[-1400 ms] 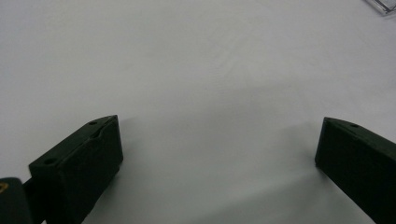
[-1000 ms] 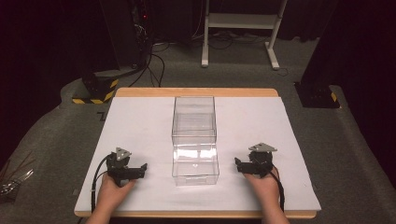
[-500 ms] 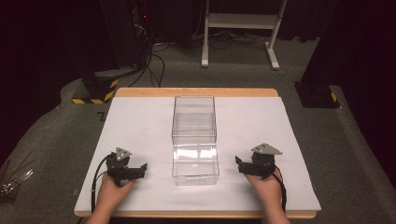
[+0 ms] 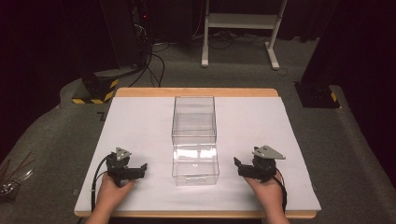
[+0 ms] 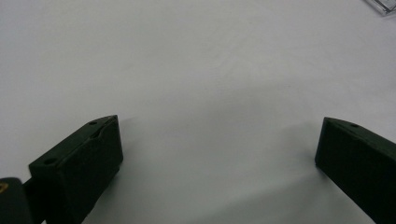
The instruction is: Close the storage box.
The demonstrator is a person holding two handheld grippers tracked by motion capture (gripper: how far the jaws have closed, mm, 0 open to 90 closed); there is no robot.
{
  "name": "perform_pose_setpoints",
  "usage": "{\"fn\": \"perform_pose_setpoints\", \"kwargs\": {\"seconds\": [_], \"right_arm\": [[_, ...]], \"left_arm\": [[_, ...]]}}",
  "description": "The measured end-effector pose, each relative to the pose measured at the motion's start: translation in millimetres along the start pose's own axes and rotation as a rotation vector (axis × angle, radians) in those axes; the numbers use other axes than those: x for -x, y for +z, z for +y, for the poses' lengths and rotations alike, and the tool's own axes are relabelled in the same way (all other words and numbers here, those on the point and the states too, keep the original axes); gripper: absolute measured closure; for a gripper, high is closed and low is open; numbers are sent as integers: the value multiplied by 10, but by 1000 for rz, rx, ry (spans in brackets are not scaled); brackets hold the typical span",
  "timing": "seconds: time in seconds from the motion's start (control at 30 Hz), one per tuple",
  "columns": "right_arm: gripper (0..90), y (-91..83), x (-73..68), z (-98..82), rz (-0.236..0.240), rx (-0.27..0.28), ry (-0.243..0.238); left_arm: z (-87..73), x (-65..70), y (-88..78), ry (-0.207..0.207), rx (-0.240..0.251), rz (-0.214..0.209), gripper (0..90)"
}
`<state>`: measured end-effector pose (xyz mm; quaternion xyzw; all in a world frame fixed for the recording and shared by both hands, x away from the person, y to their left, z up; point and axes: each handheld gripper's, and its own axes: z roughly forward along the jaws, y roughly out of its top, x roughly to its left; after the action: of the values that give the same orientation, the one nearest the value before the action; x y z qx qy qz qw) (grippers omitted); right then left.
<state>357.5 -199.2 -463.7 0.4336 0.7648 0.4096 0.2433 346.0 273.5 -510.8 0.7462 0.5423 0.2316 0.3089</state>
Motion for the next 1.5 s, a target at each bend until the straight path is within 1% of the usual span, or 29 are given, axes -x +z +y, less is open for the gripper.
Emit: {"fn": "perform_pose_setpoints", "kwargs": {"seconds": [0.07,0.1,0.27,0.63,0.8,1.03,1.1,1.2,1.23,1.33,1.43,1.5], "right_arm": [[103,-9,-10,7,2,3,3],[102,-35,-32,23,10,15,-3],[102,-78,-79,54,23,34,-8],[102,-88,-111,70,43,46,-8],[103,-123,-137,94,53,62,-14],[103,-170,-200,136,76,86,-17],[103,-189,-238,150,84,98,-28],[103,-196,-260,156,88,103,-30],[103,-203,-280,161,100,109,-31],[103,-212,-297,165,103,114,-36],[104,-230,-327,173,121,125,-30],[104,-237,-346,180,129,131,-34]], "left_arm": [[0,0,0,0,0,0,11],[-1,1,0,-1,0,0,11],[-1,2,0,-1,1,0,11],[-1,1,0,1,1,1,11],[-1,1,0,0,1,1,11],[-1,1,0,1,2,1,11],[-1,2,0,-1,1,0,11],[-1,3,0,-1,1,0,11],[-1,1,0,1,1,1,11],[-1,2,0,-1,1,0,11],[0,1,0,1,1,0,11],[-1,3,0,-1,2,0,11]]}}
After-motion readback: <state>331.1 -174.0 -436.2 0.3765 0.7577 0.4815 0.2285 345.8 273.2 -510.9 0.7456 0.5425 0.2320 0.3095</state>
